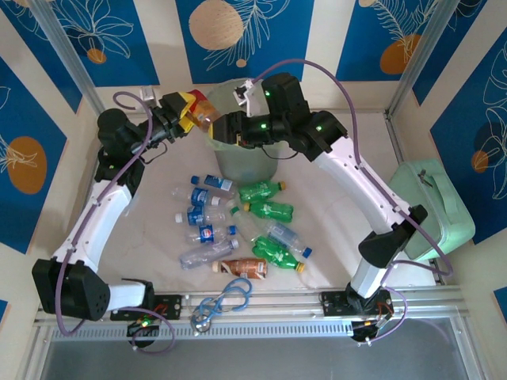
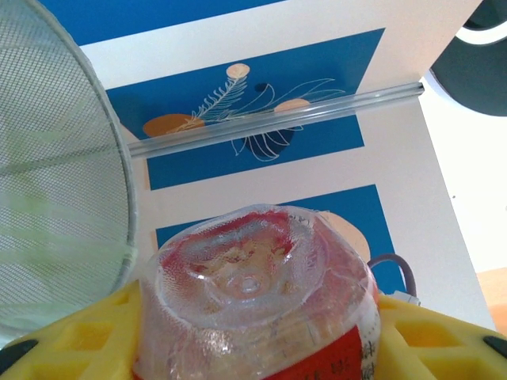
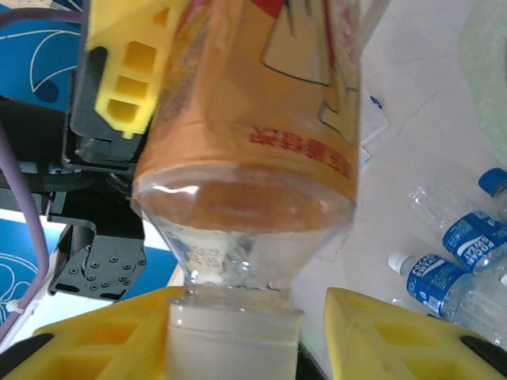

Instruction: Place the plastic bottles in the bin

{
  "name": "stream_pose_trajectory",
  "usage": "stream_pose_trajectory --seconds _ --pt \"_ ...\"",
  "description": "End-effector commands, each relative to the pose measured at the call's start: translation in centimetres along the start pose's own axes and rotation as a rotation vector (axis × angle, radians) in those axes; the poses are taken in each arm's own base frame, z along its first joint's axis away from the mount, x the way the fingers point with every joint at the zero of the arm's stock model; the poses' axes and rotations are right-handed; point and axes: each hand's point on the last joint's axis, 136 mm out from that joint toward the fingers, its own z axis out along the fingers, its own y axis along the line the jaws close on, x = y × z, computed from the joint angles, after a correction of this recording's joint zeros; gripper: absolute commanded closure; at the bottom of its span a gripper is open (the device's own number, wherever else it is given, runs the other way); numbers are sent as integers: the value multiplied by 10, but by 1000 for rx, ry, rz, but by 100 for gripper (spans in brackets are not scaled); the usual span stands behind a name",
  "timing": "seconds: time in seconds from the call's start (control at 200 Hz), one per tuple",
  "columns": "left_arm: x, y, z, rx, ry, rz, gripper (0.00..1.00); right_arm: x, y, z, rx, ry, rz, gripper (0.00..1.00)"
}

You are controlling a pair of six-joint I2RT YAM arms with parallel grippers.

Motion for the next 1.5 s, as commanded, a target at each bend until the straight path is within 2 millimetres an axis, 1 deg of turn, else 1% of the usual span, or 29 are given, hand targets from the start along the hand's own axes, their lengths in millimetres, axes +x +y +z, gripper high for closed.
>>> stream_pose_trajectory --seconds 0.0,0.035,0.11,0.17,0.235,0.315,0.33,0.34,0.355,0.39,0.4,0.42,0.52,0.56,0.605,0.665,0.715,0.79,0.845,0.945,1.06,1.116,1.171,1.211,1.246,1.276,1.326,1.396,1.496 --pt "11 -10 4 45 60 17 48 -5 -3 5 17 1 -17 59" --pt "11 -9 4 40 58 18 48 -5 -3 5 19 6 -21 62" --pt "10 -6 4 27 52 27 48 -6 -4 6 27 11 -30 73" --pt "9 -2 4 8 43 34 45 -6 -7 6 43 11 -33 78" --pt "7 2 2 -21 25 50 30 -9 -11 5 63 2 -29 80" --pt "4 5 -2 -82 1 106 16 -15 -19 3 96 -14 -18 81" --pt "4 5 -3 -100 -5 127 11 -17 -21 2 103 -18 -16 81" --pt "3 6 -4 -114 -8 138 3 -18 -22 1 107 -21 -15 81" --pt "3 7 -6 -134 -13 159 0 -19 -24 1 118 -24 -9 81" --pt "1 7 -11 -188 -32 212 0 -23 -30 -1 138 -31 2 81" --pt "0 11 -14 -217 -38 220 0 -24 -33 -1 146 -31 8 81" --pt "-2 11 -18 -256 -56 248 0 -26 -37 -2 160 -33 16 82" --pt "-14 32 -56 -536 -156 364 0 -38 -59 -8 232 -56 64 82" --pt "-17 36 -70 -613 -181 402 0 -44 -70 -12 267 -68 85 82" --pt "-17 40 -81 -666 -192 428 0 -48 -84 -14 300 -66 119 82" --pt "-12 46 -90 -698 -184 439 0 -51 -104 -16 342 -54 179 81" --pt "-6 57 -95 -718 -167 421 0 -52 -119 -16 362 -38 223 82" --pt "6 81 -101 -759 -130 369 0 -54 -136 -14 382 -26 256 82" --pt "14 100 -108 -794 -114 321 0 -56 -143 -14 392 -28 264 82" --pt "30 138 -122 -859 -89 232 5 -58 -154 -13 407 -32 279 77" --pt "44 173 -133 -915 -70 144 10 -60 -165 -11 417 -31 301 67" --pt "48 185 -138 -941 -71 110 10 -61 -168 -10 417 -29 306 58" --pt "51 197 -142 -971 -73 78 11 -62 -169 -10 417 -31 306 46" --pt "53 204 -144 -989 -74 57 11 -62 -169 -10 419 -32 306 41" --pt "54 211 -146 -1002 -74 39 11 -62 -169 -10 418 -33 305 39" --pt "54 215 -147 -1013 -77 27 10 -63 -168 -11 417 -35 304 34" --pt "55 223 -149 -1029 -81 5 10 -64 -164 -13 413 -40 296 31" --pt "55 232 -150 -1043 -89 -23 10 -65 -157 -17 406 -46 279 30" --pt "55 247 -151 -1062 -103 -69 13 -64 -140 -24 396 -60 228 29"
